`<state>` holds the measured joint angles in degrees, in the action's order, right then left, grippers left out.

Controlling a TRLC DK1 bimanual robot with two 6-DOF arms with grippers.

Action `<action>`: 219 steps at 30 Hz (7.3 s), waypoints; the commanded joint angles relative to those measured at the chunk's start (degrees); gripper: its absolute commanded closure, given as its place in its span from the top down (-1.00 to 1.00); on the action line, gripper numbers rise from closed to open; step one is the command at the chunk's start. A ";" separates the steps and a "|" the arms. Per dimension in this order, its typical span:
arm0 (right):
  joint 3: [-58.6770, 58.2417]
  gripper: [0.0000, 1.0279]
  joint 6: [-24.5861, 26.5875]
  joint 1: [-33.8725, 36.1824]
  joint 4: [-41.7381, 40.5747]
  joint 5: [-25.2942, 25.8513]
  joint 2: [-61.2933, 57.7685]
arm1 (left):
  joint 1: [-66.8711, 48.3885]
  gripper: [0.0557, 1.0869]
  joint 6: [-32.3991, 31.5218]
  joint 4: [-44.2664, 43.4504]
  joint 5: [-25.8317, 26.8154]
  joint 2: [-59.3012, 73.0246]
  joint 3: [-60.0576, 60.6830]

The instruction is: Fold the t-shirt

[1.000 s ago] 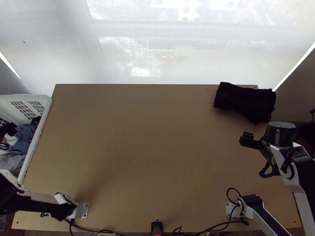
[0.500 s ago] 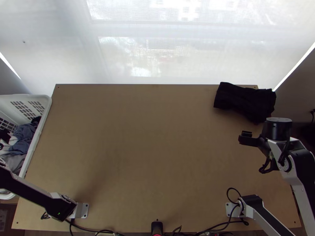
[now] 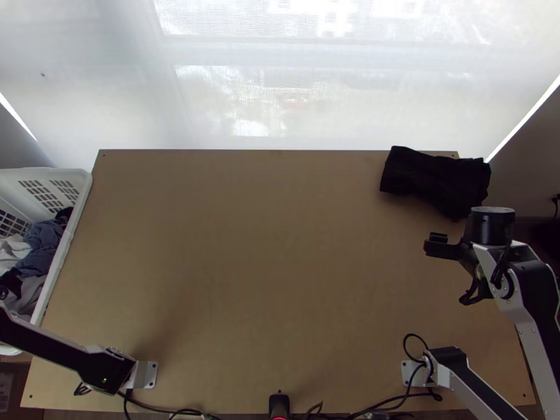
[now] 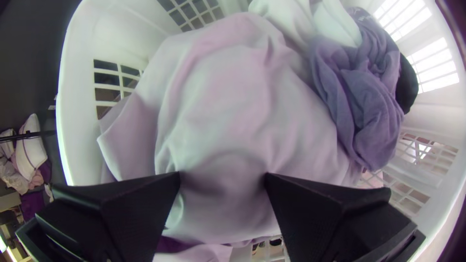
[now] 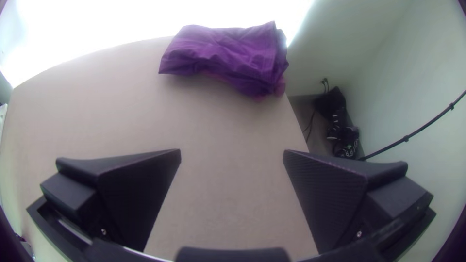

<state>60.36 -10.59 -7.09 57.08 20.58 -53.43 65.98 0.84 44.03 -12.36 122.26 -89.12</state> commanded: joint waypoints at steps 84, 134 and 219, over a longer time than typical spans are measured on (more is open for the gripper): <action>-6.22 0.91 12.26 7.62 3.92 -0.10 17.83 | -120.20 -0.93 -2.42 -18.19 9.11 -41.75 3.60; -5.25 0.91 19.47 -22.88 -8.12 -4.32 0.17 | -100.08 0.80 5.93 13.54 8.76 -50.27 44.12; -6.39 0.91 19.29 -21.56 -8.39 -7.83 0.61 | -92.34 -0.15 1.44 18.64 17.63 -38.94 39.29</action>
<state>53.67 8.84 -28.86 48.71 13.15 -52.86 -26.35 2.35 62.61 4.97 82.63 -49.89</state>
